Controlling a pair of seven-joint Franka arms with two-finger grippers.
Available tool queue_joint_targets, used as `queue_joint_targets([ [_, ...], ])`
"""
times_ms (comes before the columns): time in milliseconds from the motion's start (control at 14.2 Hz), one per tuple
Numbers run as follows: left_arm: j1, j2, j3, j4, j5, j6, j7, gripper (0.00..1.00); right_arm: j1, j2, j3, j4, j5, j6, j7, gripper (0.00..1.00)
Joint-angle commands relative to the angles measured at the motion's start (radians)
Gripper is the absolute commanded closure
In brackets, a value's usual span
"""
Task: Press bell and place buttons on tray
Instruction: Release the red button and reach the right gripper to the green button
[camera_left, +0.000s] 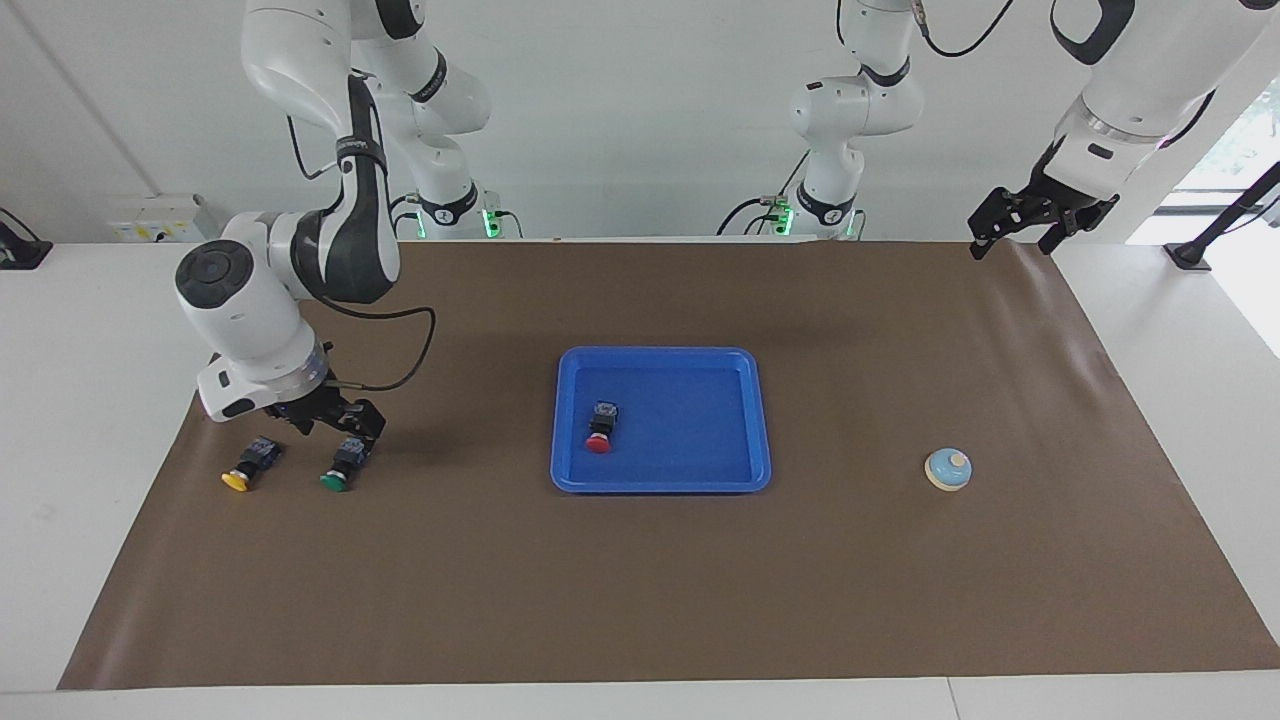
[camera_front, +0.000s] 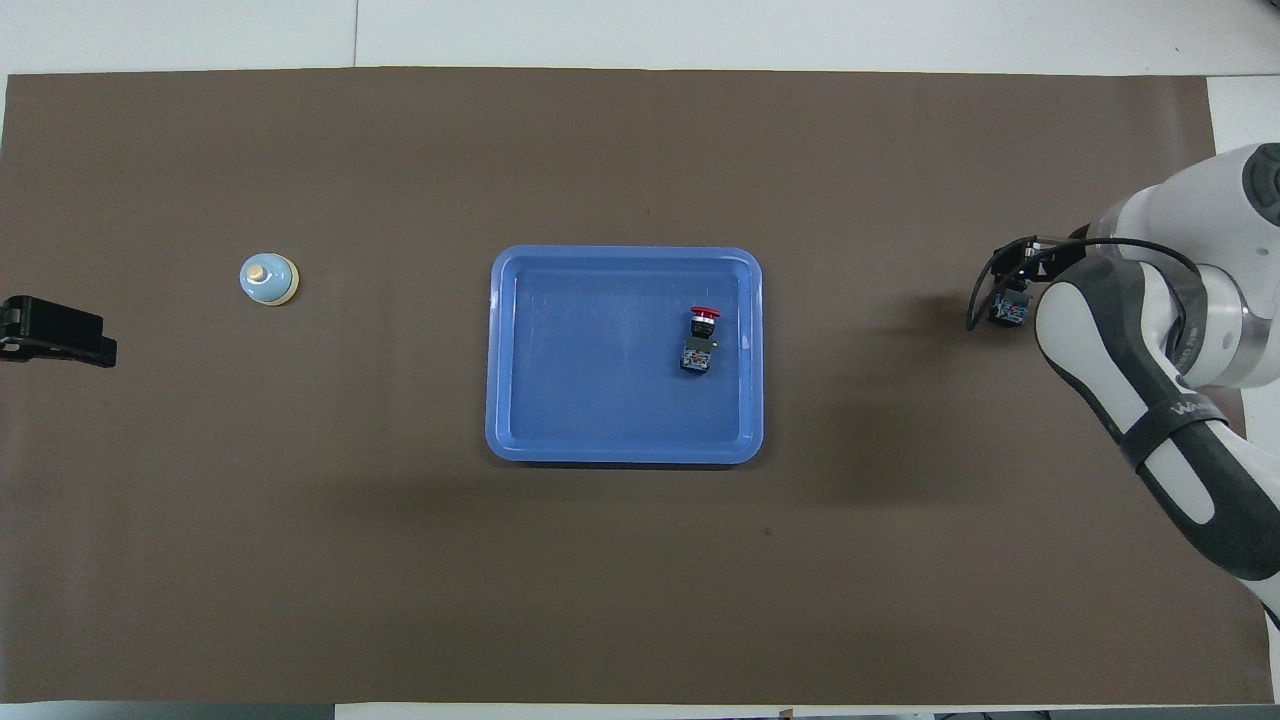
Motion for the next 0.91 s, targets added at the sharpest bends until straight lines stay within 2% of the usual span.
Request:
queue_joint_targets([
  [0,-0.001,-0.004,0.005,0.012,-0.011,-0.020,0.008,0.00,-0.007,0.006,0.014,-0.039,-0.013,0.064,-0.002,0.00],
  [351,-0.001,-0.004,0.005,0.012,-0.011,-0.022,0.008,0.00,-0.009,0.020,0.016,-0.121,-0.013,0.191,-0.002,0.00],
  [421,-0.001,-0.004,0.005,0.012,-0.011,-0.022,0.008,0.00,-0.007,0.019,0.016,-0.124,-0.013,0.190,0.000,0.08],
  [491,-0.001,-0.004,0.005,0.012,-0.011,-0.022,0.008,0.00,-0.007,0.016,0.016,-0.134,-0.013,0.188,-0.002,0.28],
  [561,-0.001,-0.004,0.005,0.012,-0.011,-0.022,0.008,0.00,-0.007,0.015,0.014,-0.134,-0.013,0.185,-0.006,0.60],
  [632,-0.001,-0.004,0.005,0.012,-0.011,-0.022,0.008,0.00,-0.007,0.015,0.014,-0.132,-0.013,0.177,-0.012,0.86],
  [702,-0.001,-0.004,0.005,0.012,-0.011,-0.020,0.008,0.00,-0.007,0.015,0.014,-0.129,-0.013,0.168,-0.021,1.00],
  [842,-0.001,-0.004,0.005,0.012,-0.011,-0.022,0.008,0.00,-0.004,0.015,0.014,-0.117,-0.013,0.153,-0.028,1.00],
])
